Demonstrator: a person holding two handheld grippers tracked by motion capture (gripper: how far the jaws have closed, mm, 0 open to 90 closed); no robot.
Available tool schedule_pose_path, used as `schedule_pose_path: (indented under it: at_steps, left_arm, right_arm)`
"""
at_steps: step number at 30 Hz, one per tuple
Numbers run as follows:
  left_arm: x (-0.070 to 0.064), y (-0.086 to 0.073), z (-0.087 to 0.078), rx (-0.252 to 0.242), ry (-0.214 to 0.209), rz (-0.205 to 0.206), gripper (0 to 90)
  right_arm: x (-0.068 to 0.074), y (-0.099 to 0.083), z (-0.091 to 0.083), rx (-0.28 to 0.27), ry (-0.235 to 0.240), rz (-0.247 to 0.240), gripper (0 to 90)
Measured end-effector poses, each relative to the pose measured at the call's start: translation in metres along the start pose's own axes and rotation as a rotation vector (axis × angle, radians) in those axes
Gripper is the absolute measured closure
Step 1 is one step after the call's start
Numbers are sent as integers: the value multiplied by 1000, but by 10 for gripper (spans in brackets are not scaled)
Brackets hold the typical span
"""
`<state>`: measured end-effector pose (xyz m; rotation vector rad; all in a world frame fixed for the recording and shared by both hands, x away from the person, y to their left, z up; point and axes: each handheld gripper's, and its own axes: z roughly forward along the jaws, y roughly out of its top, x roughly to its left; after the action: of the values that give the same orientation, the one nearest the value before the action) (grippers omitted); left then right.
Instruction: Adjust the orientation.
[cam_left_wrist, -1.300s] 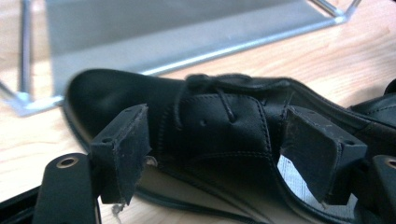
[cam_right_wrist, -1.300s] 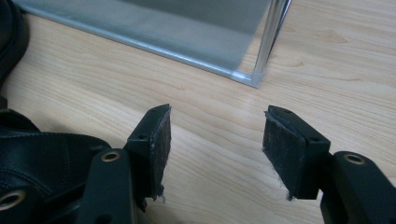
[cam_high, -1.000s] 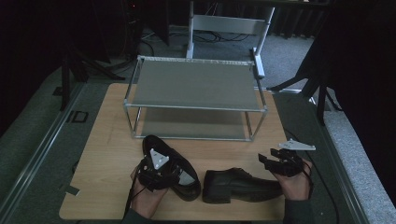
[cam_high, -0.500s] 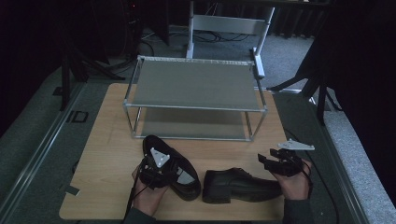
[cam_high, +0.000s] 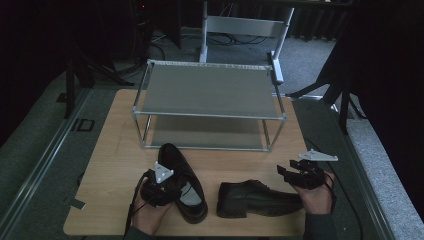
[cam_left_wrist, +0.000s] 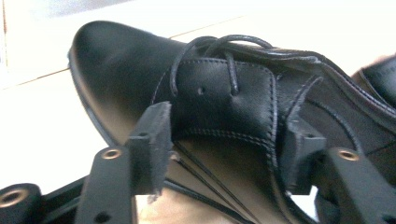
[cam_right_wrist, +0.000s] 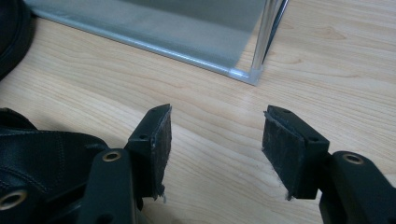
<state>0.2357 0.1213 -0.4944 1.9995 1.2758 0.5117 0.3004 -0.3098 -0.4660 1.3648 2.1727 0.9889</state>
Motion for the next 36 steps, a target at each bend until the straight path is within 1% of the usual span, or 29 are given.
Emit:
schedule_pose_path:
  at_steps: [3,5,6,7,9,11,13,14,18,21,24,27,28,29,31,36]
  left_arm:
    - [3,-3,-4,-2,-15,40,523]
    - [5,-3,-5,-5,-31,47,542]
    - [4,-3,-6,-3,-31,63,559]
    - [4,-3,-5,-5,-33,69,570]
    - [2,-1,-4,-7,-29,87,595]
    - [-3,1,-3,-10,-12,125,624]
    - [-4,1,-3,-18,-1,153,651]
    - [-4,1,-3,-18,-1,153,660]
    - [0,0,-2,-37,-38,151,660]
    - [3,0,-1,-48,-59,160,661]
    - [4,0,1,-57,-70,172,664]
    - [4,0,1,-64,-79,172,664]
    - [6,0,2,-69,-91,167,664]
    - [6,0,2,-69,-91,167,664]
    - [7,0,3,-76,-105,166,664]
    - [11,0,7,-101,-151,149,656]
  right_arm:
    - [1,0,0,1,1,-5,418]
    - [2,1,0,3,3,-8,418]
    - [2,1,0,5,4,-9,419]
    - [2,1,0,4,4,-10,420]
    - [2,1,0,5,5,-10,423]
    - [2,1,0,5,5,-8,422]
    - [2,1,0,6,6,-9,422]
    - [2,1,0,6,6,-9,422]
    - [2,1,1,7,7,-10,422]
    - [2,1,1,9,9,-12,422]
    - [3,1,2,12,12,-15,422]
    - [3,1,3,16,13,-14,422]
    - [3,1,3,19,15,-16,422]
    - [3,1,3,19,15,-16,422]
    - [4,1,4,21,17,-19,422]
    - [4,1,4,26,21,-23,421]
